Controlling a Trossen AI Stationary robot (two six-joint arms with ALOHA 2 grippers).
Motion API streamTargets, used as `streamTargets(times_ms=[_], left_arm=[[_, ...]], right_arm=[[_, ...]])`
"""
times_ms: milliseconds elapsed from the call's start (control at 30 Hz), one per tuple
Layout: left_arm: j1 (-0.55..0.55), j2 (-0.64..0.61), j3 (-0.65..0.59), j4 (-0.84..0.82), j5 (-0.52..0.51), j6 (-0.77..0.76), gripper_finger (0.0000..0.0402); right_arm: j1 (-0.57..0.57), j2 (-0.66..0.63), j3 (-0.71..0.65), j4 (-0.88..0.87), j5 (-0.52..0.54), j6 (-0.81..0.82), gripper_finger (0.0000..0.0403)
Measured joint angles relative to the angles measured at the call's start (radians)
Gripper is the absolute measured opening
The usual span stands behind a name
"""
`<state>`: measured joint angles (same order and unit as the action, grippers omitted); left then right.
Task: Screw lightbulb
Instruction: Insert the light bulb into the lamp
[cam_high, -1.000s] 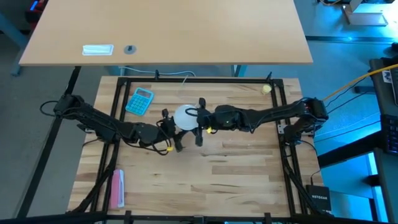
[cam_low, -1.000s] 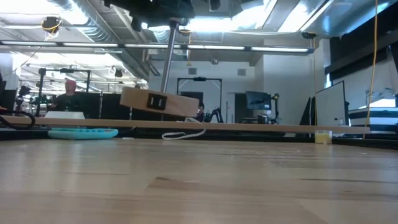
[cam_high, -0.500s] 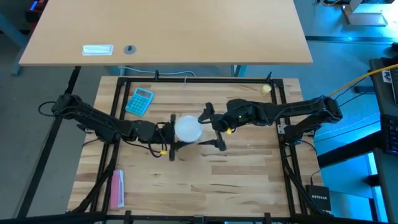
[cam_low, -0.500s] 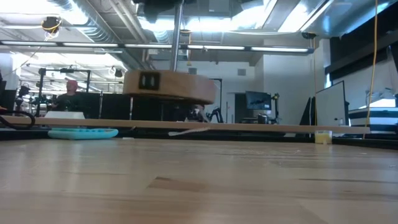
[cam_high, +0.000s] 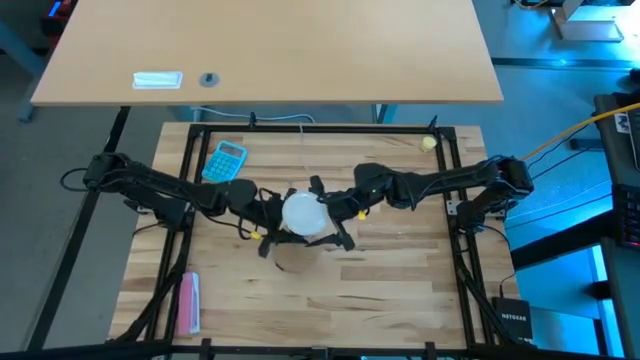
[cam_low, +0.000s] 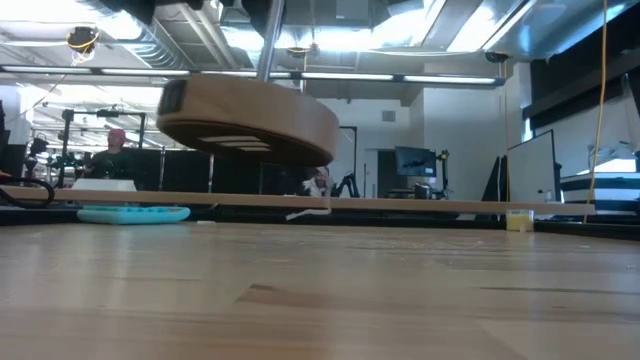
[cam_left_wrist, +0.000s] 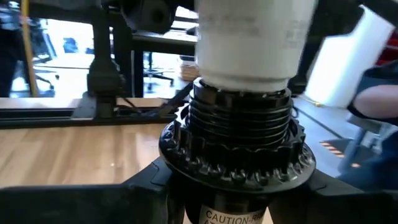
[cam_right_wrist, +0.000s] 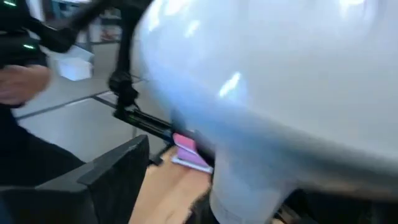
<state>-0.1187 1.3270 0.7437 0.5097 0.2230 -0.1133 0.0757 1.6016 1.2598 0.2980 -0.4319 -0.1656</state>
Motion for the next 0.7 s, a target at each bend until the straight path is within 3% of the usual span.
streamTargets(times_ms=[133, 367, 533, 700], left_arm=[[0.016, 0.000, 0.000, -0.001, 0.030, -0.009, 0.0149], [0.015, 0.001, -0.001, -0.010, 0.030, -0.015, 0.0149], [0.007, 0.002, -0.003, -0.016, -0.045, -0.014, 0.0149], [-0.045, 0.002, -0.004, -0.021, -0.283, 0.024, 0.0149]], right_arm=[[0.000, 0.000, 0.000, 0.006, -0.020, 0.000, 0.0319], [0.000, 0.000, 0.001, -0.034, 0.036, -0.004, 0.0154], [0.001, -0.005, 0.002, -0.076, 0.093, -0.015, 0.0155], [0.006, -0.010, 0.003, -0.111, 0.234, 0.033, 0.0155]])
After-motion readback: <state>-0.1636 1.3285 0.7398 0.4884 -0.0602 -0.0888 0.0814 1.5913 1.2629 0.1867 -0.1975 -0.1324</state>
